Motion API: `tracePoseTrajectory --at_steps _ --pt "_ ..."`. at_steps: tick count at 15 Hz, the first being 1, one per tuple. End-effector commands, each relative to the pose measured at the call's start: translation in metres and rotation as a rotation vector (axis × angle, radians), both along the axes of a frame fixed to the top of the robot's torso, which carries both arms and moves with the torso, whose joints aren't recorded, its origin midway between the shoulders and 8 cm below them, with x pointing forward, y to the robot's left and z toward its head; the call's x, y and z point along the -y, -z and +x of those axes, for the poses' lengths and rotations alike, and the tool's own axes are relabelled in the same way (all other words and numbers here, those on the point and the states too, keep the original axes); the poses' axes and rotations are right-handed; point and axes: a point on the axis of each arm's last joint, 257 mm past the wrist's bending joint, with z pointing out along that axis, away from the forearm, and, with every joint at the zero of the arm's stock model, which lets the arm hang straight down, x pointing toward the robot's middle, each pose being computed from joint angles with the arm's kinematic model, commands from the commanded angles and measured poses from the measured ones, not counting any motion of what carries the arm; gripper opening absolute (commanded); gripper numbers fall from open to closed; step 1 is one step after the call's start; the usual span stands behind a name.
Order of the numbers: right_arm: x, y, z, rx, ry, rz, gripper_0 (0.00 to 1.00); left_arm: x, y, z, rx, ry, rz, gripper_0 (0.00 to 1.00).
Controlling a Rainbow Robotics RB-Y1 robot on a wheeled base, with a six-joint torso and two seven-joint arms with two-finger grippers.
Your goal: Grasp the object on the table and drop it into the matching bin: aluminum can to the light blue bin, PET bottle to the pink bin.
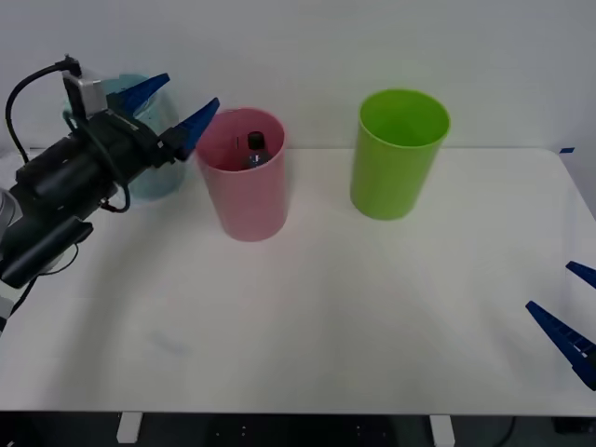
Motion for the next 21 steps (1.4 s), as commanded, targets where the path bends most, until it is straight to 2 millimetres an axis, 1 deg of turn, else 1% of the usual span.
tracePoseTrajectory --at_steps 1,6,10,13,15,16,17,19,21 --pt "0.000 0.000 0.000 0.000 0.000 0.000 1.00 -0.026 0.005 -0.019 0.000 -0.028 0.003 1.00" --pt "0.000 0.000 0.000 0.000 0.000 0.000 1.00 -0.075 0.020 -0.047 -0.008 -0.058 0.022 1.00" --pt "0.000 0.000 0.000 0.000 0.000 0.000 1.00 -0.109 0.035 -0.069 -0.025 -0.071 0.104 1.00" --pt "0.000 0.000 0.000 0.000 0.000 0.000 1.00 -0.135 0.051 -0.087 -0.058 -0.092 0.140 1.00" --pt "0.000 0.000 0.000 0.000 0.000 0.000 1.00 -0.153 0.061 -0.105 -0.079 -0.106 0.170 1.00" --pt "0.000 0.000 0.000 0.000 0.000 0.000 1.00 -0.160 0.065 -0.111 -0.089 -0.109 0.180 1.00" --pt "0.000 0.000 0.000 0.000 0.000 0.000 1.00 -0.172 0.072 -0.121 -0.106 -0.122 0.197 1.00" --pt "0.000 0.000 0.000 0.000 0.000 0.000 1.00 -0.189 0.082 -0.137 -0.131 -0.139 0.224 1.00" --pt "0.000 0.000 0.000 0.000 0.000 0.000 1.00 -0.203 0.093 -0.152 -0.168 -0.152 0.229 1.00"
